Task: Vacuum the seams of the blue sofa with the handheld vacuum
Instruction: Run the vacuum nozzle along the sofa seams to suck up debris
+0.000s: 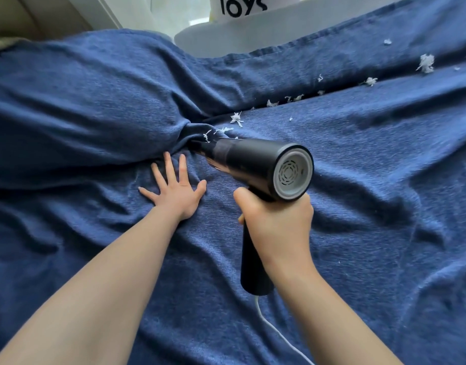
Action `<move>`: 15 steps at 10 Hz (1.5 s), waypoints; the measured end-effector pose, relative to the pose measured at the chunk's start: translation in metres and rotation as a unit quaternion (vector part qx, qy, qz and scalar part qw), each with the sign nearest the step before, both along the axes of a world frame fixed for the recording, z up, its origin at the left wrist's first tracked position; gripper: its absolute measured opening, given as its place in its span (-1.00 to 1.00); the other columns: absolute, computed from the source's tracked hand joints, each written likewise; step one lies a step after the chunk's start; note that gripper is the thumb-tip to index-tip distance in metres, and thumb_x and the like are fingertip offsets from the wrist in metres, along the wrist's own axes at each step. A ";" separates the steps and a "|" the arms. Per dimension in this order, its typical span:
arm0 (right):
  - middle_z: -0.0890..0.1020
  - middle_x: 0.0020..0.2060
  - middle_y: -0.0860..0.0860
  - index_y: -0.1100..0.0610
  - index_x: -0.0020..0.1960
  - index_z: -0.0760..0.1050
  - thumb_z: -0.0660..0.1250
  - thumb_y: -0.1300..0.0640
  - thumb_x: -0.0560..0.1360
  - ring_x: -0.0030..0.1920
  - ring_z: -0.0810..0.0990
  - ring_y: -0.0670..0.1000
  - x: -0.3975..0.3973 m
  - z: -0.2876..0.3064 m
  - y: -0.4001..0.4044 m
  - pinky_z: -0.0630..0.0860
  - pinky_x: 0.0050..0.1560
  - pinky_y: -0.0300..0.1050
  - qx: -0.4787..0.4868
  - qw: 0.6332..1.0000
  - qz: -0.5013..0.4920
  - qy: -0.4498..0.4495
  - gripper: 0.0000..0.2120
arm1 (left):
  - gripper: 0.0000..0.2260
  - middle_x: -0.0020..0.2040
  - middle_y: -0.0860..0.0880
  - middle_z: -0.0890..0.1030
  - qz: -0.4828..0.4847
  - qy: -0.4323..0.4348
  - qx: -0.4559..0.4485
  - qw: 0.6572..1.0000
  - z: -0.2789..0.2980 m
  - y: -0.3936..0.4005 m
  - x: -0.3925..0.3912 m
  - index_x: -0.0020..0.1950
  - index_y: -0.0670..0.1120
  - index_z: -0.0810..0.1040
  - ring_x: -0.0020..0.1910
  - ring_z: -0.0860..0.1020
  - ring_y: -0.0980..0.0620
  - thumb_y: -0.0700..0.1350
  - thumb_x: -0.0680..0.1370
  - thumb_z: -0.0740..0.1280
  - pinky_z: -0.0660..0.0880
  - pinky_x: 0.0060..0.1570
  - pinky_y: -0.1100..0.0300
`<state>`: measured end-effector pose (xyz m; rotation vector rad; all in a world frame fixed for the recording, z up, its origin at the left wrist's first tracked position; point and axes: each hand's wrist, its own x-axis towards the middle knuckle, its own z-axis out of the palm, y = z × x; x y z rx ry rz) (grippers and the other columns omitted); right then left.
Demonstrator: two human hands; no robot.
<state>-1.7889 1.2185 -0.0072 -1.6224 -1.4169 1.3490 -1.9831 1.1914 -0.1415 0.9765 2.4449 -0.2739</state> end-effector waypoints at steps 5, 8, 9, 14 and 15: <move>0.63 -0.44 0.14 0.25 -0.29 0.56 0.37 0.00 0.18 -0.26 0.64 0.26 0.014 0.009 0.010 0.62 -0.09 0.11 0.000 1.000 0.017 -0.012 -0.70 | -0.28 0.46 0.07 -0.53 0.005 -0.005 -0.024 1.000 0.002 0.003 0.001 0.52 0.16 -0.40 0.49 -0.41 -0.14 0.37 0.54 -0.04 -0.18 0.31 -0.51; 0.61 -0.44 0.17 0.28 -0.31 0.54 0.36 -0.01 0.17 -0.27 0.62 0.30 0.044 0.016 0.022 0.63 -0.08 0.17 0.006 1.000 0.010 -0.018 -0.66 | -0.28 0.47 0.08 -0.52 0.007 0.000 -0.028 1.000 0.004 0.003 0.001 0.51 0.16 -0.40 0.50 -0.41 -0.13 0.38 0.54 -0.05 -0.17 0.31 -0.51; 0.60 -0.41 0.22 0.29 -0.29 0.53 0.36 -0.02 0.16 -0.27 0.60 0.31 0.052 0.016 0.023 0.62 -0.10 0.19 0.013 1.000 0.010 -0.022 -0.65 | -0.28 0.47 0.08 -0.52 0.007 0.003 -0.029 1.000 0.003 0.004 0.002 0.51 0.16 -0.40 0.50 -0.40 -0.13 0.37 0.54 -0.04 -0.17 0.31 -0.51; 0.59 -0.55 -0.02 0.07 -0.38 0.57 0.41 0.03 0.17 -0.41 0.63 0.10 0.067 0.019 0.044 0.66 -0.11 0.21 -0.023 0.999 -0.034 0.011 -0.88 | -0.30 0.58 -0.05 0.00 -0.106 0.131 0.105 0.980 0.011 0.006 0.014 0.58 -0.05 0.02 0.53 0.00 -0.23 0.17 0.53 0.20 0.00 0.37 -0.39; 0.58 -0.54 -0.01 0.07 -0.37 0.57 0.41 0.08 0.18 -0.48 0.60 0.01 0.077 0.023 0.044 0.63 -0.21 0.11 -0.029 0.999 -0.039 0.022 -0.93 | -0.33 0.58 -0.04 0.07 -0.196 0.117 0.173 0.958 0.018 0.031 0.018 0.58 -0.06 0.08 0.54 0.02 -0.18 0.11 0.55 0.24 0.00 0.45 -0.24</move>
